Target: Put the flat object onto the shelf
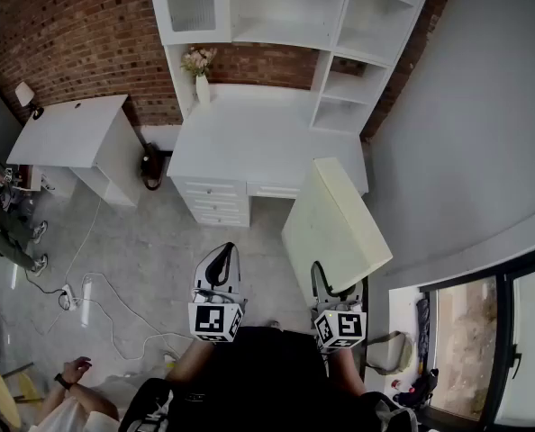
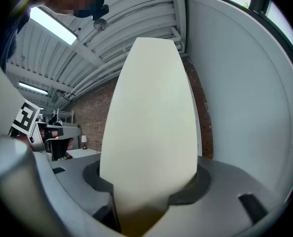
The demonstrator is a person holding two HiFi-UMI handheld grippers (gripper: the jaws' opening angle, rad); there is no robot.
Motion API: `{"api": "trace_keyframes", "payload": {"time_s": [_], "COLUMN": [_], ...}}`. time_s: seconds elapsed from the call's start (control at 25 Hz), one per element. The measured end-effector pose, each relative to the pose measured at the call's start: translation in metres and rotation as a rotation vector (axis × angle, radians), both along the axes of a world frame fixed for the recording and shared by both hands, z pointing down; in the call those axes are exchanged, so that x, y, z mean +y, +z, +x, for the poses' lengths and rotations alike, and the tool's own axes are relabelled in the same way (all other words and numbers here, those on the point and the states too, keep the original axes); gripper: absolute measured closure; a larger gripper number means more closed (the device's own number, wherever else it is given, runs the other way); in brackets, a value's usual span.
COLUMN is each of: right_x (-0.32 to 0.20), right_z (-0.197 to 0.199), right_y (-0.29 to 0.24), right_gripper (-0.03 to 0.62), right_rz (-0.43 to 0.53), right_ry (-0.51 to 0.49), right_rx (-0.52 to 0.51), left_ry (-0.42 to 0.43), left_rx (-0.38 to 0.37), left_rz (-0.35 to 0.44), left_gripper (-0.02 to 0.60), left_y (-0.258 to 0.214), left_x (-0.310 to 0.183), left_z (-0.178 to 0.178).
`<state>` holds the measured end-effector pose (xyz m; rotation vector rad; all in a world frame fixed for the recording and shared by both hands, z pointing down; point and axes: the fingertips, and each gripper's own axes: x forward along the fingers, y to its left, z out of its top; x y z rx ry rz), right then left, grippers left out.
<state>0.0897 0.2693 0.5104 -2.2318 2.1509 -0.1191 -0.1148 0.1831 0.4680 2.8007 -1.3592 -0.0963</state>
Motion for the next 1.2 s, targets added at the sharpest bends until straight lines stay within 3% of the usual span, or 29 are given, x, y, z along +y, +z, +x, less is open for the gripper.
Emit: {"api": "trace_keyframes", "payload": {"time_s": [0.56, 1.2], "right_x": [0.014, 0.031], "right_z": [0.003, 0.058], "right_y": [-0.001, 0.026], "right_gripper": [0.309, 0.306], "right_rz": [0.02, -0.002], "right_ry": [-0.022, -0.071], "right_rx": [-0.014, -0.025], "left_ry": [0.008, -0.034], "left_rx": [-0.01, -0.012], "left_rz": [-0.004, -0.036], "left_gripper": [0.572, 0.572], "left_y": [0.003, 0.021], "left_x": [0.017, 0.045], "left_z": [0.009, 0.051]}}
